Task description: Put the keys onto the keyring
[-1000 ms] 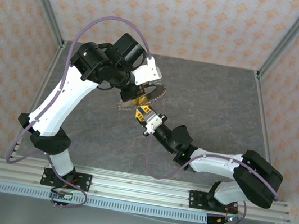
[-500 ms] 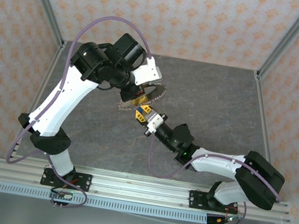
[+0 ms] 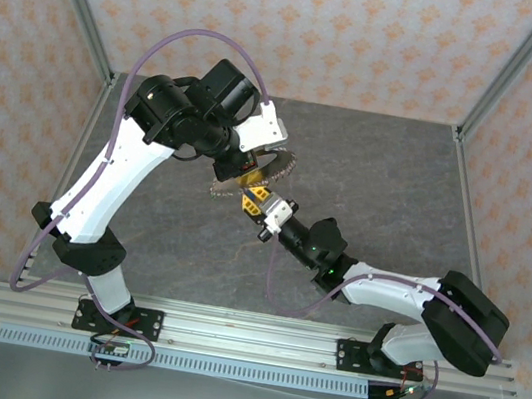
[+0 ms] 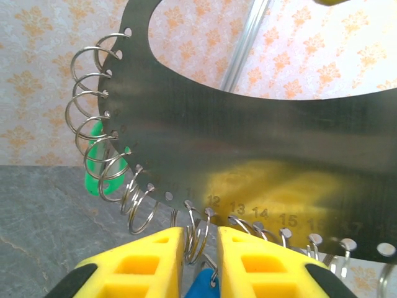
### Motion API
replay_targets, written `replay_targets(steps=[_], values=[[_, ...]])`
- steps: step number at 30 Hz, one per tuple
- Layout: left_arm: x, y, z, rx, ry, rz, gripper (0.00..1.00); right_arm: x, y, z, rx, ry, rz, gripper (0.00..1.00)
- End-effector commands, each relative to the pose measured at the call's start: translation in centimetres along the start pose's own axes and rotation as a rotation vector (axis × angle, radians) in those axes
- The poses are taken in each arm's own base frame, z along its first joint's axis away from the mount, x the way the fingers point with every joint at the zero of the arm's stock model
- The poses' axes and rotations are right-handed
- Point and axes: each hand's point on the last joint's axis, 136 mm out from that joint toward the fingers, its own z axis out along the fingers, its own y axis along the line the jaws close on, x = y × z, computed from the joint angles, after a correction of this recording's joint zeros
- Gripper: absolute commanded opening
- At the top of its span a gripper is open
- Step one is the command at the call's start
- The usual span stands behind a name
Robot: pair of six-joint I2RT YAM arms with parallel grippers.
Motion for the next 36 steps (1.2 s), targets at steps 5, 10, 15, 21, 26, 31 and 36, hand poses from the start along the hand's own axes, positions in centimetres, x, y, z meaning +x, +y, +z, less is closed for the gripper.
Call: replay_targets(steps=[5, 10, 15, 21, 26, 31, 36], values=[[-0.2, -0.5, -2.0, -0.024, -0.050, 0.010, 0.00, -2.3, -1.3, -0.2, -0.003, -0.087, 0.091, 0.22], [-0.2, -0.5, -1.9, -0.022, -0.051, 0.012, 0.00, -2.0, -0.7, 0.1, -0.044, -0.054, 0.064, 0.17], [-0.2, -0.6, -2.0, -0.021, -0.053, 0.014, 0.00, -1.8, -1.2, 0.2, -0.016, -0.052, 0.058, 0.15], [-0.3, -0.5, -2.0, -0.021, -0.054, 0.016, 0.00, -2.2, -0.7, 0.6, -0.050, -0.061, 0.051, 0.16], [-0.3, -0.5, -1.9, -0.020, -0.054, 0.016, 0.00, -2.1, -0.5, 0.9, -0.059, -0.060, 0.049, 0.17], [-0.4, -0.6, -2.0, -0.021, -0.060, 0.015, 0.00, -1.6, -0.5, 1.1, -0.049, -0.045, 0.039, 0.18], [-0.5, -0.5, -2.0, -0.021, -0.063, 0.017, 0.00, -1.0, -0.9, 1.3, -0.018, -0.031, 0.030, 0.17]])
